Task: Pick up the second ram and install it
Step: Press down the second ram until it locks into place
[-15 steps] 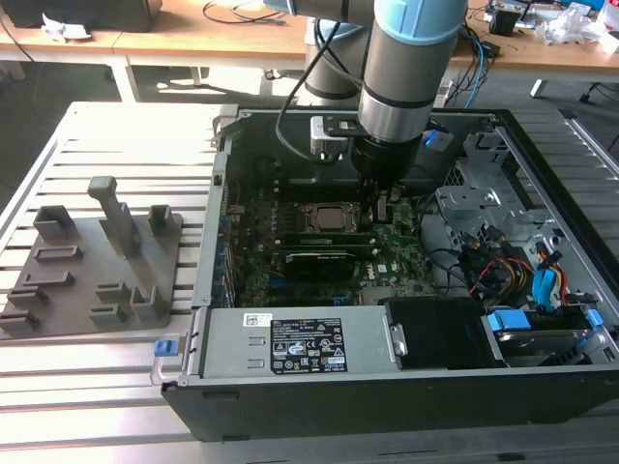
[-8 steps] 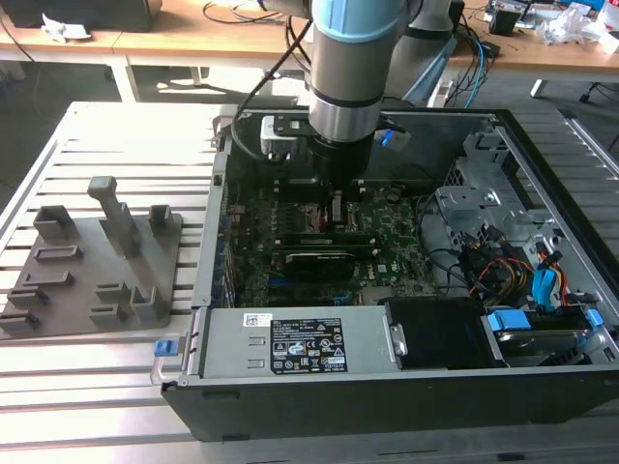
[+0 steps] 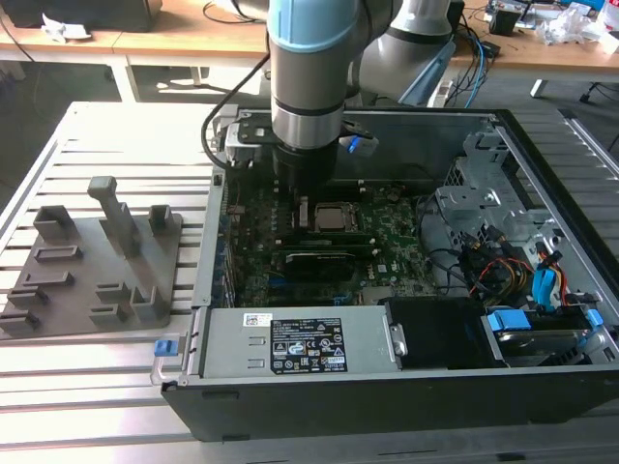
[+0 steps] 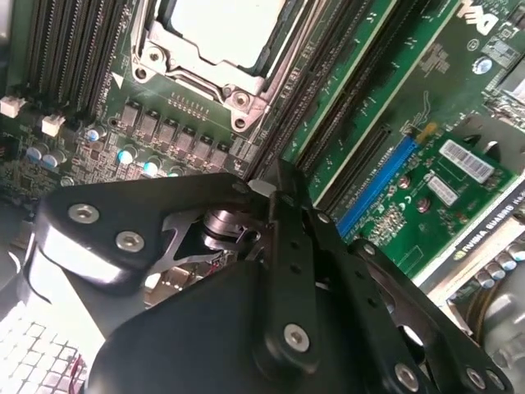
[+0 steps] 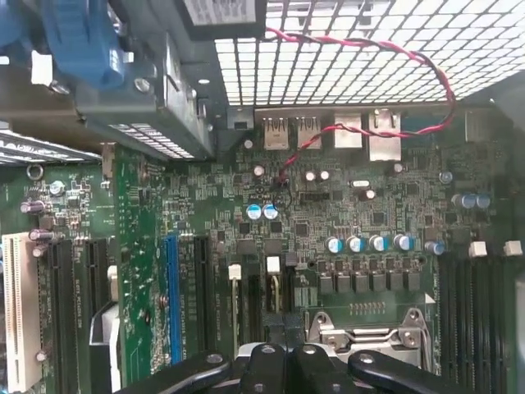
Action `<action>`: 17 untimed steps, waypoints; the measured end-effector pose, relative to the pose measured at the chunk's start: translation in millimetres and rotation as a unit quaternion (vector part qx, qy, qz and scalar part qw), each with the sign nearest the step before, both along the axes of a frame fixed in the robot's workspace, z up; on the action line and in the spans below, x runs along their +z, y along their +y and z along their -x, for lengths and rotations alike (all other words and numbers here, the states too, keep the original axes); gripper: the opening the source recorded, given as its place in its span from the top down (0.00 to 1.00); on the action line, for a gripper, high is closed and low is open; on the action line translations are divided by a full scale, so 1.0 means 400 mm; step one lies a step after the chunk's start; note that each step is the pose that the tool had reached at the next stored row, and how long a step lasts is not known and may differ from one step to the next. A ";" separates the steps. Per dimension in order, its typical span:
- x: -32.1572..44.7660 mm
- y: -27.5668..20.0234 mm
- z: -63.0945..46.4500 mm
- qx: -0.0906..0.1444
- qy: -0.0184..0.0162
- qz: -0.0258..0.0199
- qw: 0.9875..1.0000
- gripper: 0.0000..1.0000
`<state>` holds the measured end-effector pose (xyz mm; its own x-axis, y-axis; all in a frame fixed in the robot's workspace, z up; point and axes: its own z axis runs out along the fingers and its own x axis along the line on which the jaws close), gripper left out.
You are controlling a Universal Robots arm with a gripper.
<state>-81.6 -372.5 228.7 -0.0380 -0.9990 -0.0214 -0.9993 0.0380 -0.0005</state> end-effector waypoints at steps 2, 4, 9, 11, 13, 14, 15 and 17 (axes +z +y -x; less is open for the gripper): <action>0.000 0.000 -0.001 0.000 0.000 -0.001 1.000 0.89; 0.010 0.001 -0.008 0.000 -0.001 -0.001 1.000 0.89; 0.016 0.000 -0.072 0.000 0.002 0.000 1.000 0.89; 0.016 0.001 -0.129 0.000 0.004 0.000 1.000 0.89; 0.026 0.002 -0.136 0.000 0.004 0.000 1.000 0.89; 0.059 0.002 -0.136 0.000 0.004 0.000 1.000 0.89; 0.084 0.002 -0.136 0.000 0.004 0.000 1.000 0.89; 0.085 0.002 -0.136 0.000 0.004 0.000 1.000 0.89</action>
